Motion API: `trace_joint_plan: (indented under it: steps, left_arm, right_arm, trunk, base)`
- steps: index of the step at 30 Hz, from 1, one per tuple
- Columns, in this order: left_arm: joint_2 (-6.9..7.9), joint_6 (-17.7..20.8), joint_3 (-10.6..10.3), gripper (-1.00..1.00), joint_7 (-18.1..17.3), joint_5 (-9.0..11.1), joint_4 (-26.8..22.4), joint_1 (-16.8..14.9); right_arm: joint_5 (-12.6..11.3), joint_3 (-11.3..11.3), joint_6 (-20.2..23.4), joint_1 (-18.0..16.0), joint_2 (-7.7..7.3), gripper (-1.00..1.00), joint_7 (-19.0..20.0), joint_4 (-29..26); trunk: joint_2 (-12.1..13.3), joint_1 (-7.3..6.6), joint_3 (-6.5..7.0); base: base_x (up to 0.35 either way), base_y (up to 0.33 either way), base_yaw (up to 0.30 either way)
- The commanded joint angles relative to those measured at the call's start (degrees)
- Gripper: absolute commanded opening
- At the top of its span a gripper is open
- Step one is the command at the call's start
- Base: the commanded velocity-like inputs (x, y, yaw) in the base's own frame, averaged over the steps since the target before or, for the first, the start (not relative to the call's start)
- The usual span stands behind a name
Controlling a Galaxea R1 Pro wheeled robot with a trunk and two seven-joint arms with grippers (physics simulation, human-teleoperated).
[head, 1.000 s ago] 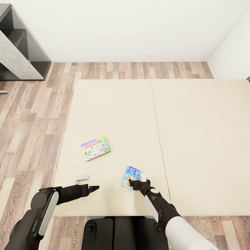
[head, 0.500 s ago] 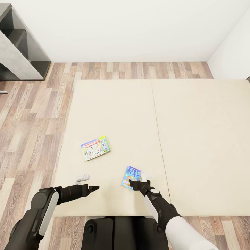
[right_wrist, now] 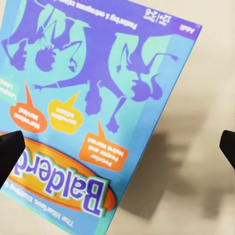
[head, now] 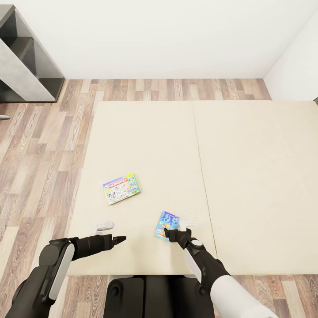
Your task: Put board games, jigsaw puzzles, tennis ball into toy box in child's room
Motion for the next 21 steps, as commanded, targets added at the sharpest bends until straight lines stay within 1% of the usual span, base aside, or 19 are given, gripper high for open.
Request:
trace_joint_plan:
  steps: [1,6,13,21]
  left_arm:
    - [0.00,0.4,0.1,1.00,0.0,0.3,0.0,0.0]
    - [-0.01,0.4,0.0,1.00,0.0,0.3,0.0,0.0]
    - [-0.04,0.4,0.0,1.00,0.0,0.3,0.0,0.0]
    - [-0.01,0.4,0.1,1.00,0.0,0.3,0.0,0.0]
  right_arm:
    - [-0.6,0.1,0.3,0.0,0.00,1.00,0.0,-0.1]
    - [-0.6,0.1,0.4,0.0,0.00,1.00,0.0,-0.1]
    - [-0.6,0.1,0.4,0.0,0.00,1.00,0.0,-0.1]
    - [-0.6,0.1,0.4,0.0,0.00,1.00,0.0,-0.1]
  trunk:
    - [-0.1,0.03,-0.06]
    - [-0.1,0.03,-0.06]
    - [-0.1,0.03,-0.06]
    - [-0.1,0.03,-0.06]
  base:
    - [0.000,0.000,0.000]
    - [0.000,0.026,0.000]
    - [0.000,0.156,0.000]
    - [0.000,0.036,0.000]
